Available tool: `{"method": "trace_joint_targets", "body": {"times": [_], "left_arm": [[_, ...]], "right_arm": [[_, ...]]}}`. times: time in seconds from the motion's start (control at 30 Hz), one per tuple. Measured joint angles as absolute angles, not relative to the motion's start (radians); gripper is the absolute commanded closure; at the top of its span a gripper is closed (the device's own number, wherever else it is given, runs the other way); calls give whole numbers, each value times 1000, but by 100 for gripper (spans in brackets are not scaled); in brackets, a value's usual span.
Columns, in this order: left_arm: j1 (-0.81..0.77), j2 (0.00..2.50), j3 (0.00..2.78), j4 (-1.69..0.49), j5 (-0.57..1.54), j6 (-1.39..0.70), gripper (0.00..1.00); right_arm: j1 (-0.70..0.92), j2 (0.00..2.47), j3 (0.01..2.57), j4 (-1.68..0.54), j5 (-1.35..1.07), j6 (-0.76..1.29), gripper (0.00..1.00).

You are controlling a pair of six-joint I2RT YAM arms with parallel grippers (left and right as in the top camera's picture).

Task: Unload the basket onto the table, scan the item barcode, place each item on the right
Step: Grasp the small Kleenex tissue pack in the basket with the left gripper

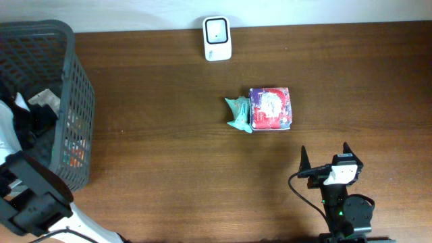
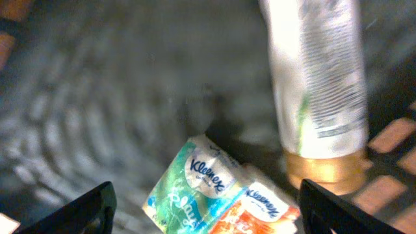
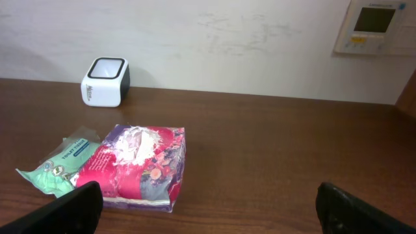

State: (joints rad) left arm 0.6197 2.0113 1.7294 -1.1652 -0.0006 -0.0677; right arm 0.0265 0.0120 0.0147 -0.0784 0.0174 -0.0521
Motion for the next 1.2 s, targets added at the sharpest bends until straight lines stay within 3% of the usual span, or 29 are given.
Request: {"method": "trace_joint_targets", "body": {"times": [0.13, 0.23, 0.27, 0.33, 0.37, 0.4, 0.47, 0.63, 0.73, 0.9, 1.07, 1.17, 1.2], "left_arm": [[619, 2012, 1587, -1094, -1, -59, 47], [620, 2012, 1559, -1082, -1, -57, 47], [620, 2012, 1559, -1083, -1, -56, 45], [619, 2012, 1552, -1083, -1, -56, 27], [620, 2012, 1550, -1083, -1, -57, 10], [620, 2012, 1548, -1084, -1, -54, 10], [620, 2012, 1548, -1084, -1, -52, 23], [620, 2014, 1618, -1215, -1, -52, 21], [620, 2014, 1734, -1319, -1, -52, 27], [620, 2014, 1715, -1297, -1, -53, 29], [620, 2015, 1572, -1199, -10, -56, 45], [621, 2015, 1531, -1166, -18, -57, 73], [622, 2015, 1525, -1158, -24, -54, 92]], "right_arm": [[27, 12, 15, -78, 17, -52, 1], [27, 12, 15, -78, 17, -52, 1], [27, 12, 15, -78, 17, -51, 1], [27, 12, 15, -78, 17, -52, 1], [27, 12, 15, -78, 17, -51, 1], [27, 12, 15, -78, 17, -52, 1], [27, 12, 15, -78, 17, -52, 1], [27, 12, 15, -78, 17, -52, 1], [27, 12, 15, -78, 17, -51, 1], [27, 12, 15, -78, 17, -52, 1], [27, 12, 15, -78, 17, -51, 1], [27, 12, 15, -78, 17, -52, 1], [27, 12, 15, -78, 17, -52, 1]]}}
